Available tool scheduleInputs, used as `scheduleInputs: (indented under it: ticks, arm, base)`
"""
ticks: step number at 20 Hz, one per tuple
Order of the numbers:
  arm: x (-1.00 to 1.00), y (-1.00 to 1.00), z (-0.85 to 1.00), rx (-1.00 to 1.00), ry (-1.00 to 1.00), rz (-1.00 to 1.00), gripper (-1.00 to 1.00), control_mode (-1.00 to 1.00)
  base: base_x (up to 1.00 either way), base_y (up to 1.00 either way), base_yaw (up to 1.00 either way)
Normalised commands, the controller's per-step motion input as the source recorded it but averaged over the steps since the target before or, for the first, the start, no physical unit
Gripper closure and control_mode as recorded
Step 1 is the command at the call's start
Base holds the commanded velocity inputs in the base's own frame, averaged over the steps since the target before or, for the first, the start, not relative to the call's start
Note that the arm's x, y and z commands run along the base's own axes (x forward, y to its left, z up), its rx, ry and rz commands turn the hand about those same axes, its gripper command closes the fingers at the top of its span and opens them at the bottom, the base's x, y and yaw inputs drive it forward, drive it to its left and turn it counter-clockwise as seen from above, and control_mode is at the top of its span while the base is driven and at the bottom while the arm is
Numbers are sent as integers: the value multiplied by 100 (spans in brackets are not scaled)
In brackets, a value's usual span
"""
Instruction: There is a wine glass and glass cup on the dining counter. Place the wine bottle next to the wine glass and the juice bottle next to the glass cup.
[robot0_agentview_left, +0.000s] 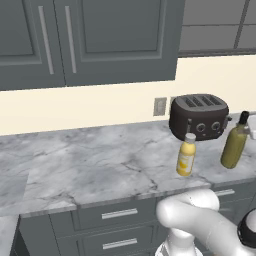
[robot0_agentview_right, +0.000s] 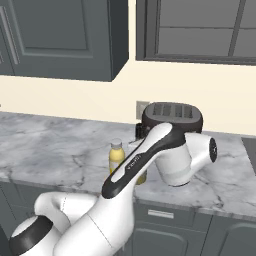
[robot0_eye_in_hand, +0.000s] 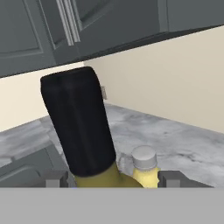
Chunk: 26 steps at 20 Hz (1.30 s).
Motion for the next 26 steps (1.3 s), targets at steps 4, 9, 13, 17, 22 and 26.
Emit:
scheduleInputs:
  ticks: [4,9,13,17,22,26]
  arm:
    - [-44,14,33,0,0,0,100,-100]
    - [-36,11,17,-8,0,0,100,-100]
    - [0,0,0,0,0,0,100,-100]
    - [0,0,0,0,0,0,100,-100]
    - [0,0,0,0,0,0,100,-100]
    - [0,0,0,0,0,0,100,100]
  base:
    - [0,0,0]
    - [0,0,0]
    - [0,0,0]
    - [0,0,0]
    - [0,0,0]
    - [0,0,0]
